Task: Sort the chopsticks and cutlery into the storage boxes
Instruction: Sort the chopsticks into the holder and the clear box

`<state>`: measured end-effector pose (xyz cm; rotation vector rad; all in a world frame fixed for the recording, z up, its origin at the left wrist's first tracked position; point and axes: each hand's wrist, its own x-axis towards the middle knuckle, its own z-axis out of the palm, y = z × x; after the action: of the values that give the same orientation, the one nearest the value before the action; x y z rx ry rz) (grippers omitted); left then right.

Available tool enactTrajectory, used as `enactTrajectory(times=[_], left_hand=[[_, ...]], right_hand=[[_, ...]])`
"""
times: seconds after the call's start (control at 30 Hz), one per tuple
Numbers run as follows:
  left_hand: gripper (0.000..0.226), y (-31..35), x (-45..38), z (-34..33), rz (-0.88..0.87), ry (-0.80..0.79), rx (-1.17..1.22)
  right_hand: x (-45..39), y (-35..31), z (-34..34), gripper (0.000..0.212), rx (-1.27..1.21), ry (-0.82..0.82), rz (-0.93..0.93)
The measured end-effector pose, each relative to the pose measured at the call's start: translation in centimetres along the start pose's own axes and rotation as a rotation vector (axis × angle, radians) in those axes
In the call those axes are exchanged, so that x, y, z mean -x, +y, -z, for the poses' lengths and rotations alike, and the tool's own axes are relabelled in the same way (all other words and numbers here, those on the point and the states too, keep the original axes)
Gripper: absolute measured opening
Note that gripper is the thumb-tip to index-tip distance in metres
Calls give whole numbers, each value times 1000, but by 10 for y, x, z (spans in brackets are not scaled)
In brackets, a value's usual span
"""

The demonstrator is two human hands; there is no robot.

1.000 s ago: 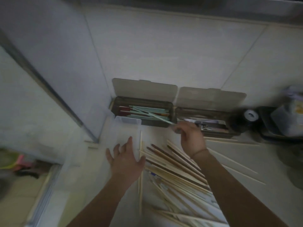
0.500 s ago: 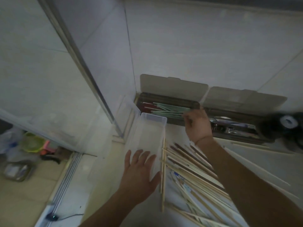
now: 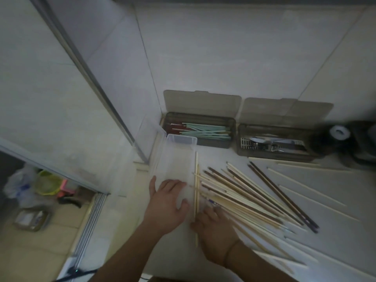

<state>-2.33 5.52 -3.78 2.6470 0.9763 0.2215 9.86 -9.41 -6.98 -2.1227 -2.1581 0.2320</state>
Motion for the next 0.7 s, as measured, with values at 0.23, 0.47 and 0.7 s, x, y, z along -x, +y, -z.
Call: enactTrajectory(times=[0.23, 0.47, 0.7], left_hand=[[56, -1, -1, 5, -3, -30, 30], [48, -10, -7, 5, -10, -93, 111], [40, -23, 8, 12, -152, 110, 256]], right_hand=[[12, -18, -13, 26, 70, -38, 4], [24, -19, -14, 39, 86, 396, 174], [53, -42, 55, 21, -163, 618, 129]])
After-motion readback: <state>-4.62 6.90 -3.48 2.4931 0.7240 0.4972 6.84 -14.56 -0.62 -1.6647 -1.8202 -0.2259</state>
